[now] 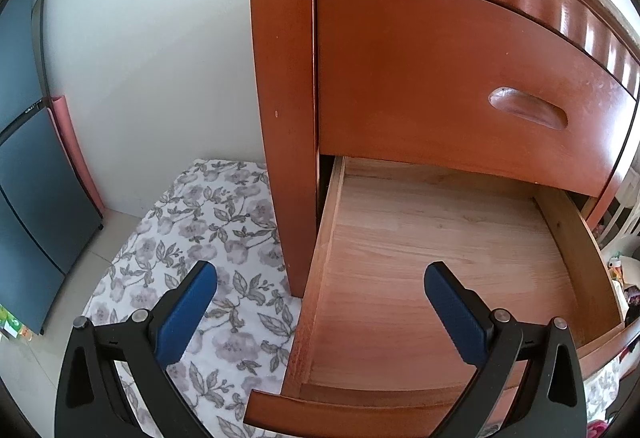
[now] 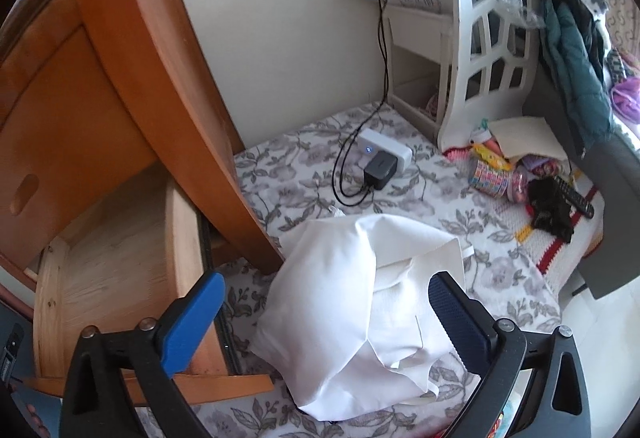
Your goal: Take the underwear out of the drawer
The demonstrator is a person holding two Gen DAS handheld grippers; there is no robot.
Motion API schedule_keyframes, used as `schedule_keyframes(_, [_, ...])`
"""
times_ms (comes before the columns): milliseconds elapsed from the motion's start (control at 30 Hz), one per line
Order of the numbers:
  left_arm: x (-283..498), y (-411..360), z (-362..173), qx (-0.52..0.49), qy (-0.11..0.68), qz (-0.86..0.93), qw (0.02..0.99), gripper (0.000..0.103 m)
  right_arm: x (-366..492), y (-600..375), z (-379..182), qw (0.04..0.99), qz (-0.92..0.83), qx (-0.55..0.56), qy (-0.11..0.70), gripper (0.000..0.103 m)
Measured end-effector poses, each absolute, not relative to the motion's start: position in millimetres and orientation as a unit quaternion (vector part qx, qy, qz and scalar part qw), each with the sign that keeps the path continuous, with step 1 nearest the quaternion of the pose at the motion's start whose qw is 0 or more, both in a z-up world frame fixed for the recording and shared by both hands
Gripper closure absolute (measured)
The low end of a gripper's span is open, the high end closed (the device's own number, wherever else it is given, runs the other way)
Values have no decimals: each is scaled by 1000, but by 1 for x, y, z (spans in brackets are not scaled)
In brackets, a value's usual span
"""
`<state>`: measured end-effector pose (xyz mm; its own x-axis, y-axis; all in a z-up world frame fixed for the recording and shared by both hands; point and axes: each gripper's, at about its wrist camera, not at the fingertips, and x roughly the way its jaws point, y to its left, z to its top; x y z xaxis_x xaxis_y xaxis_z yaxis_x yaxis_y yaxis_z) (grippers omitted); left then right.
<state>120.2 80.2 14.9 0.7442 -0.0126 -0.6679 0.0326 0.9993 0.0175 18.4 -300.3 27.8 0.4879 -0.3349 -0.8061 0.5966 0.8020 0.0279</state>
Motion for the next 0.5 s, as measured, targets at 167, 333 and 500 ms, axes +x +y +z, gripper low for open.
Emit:
schedule_keyframes(167, [120,82,17,15,359,-7,933,0,20,-284,40,864,-257,138,411,0])
schedule_keyframes(333, [116,83,23,19,355,-7,935,0,22,-263,49,877,-225,125,405,0])
schedule_keyframes(500, [105,79,31,38,345,-14,938,0,22,-241,52,884,-192,116,409,0])
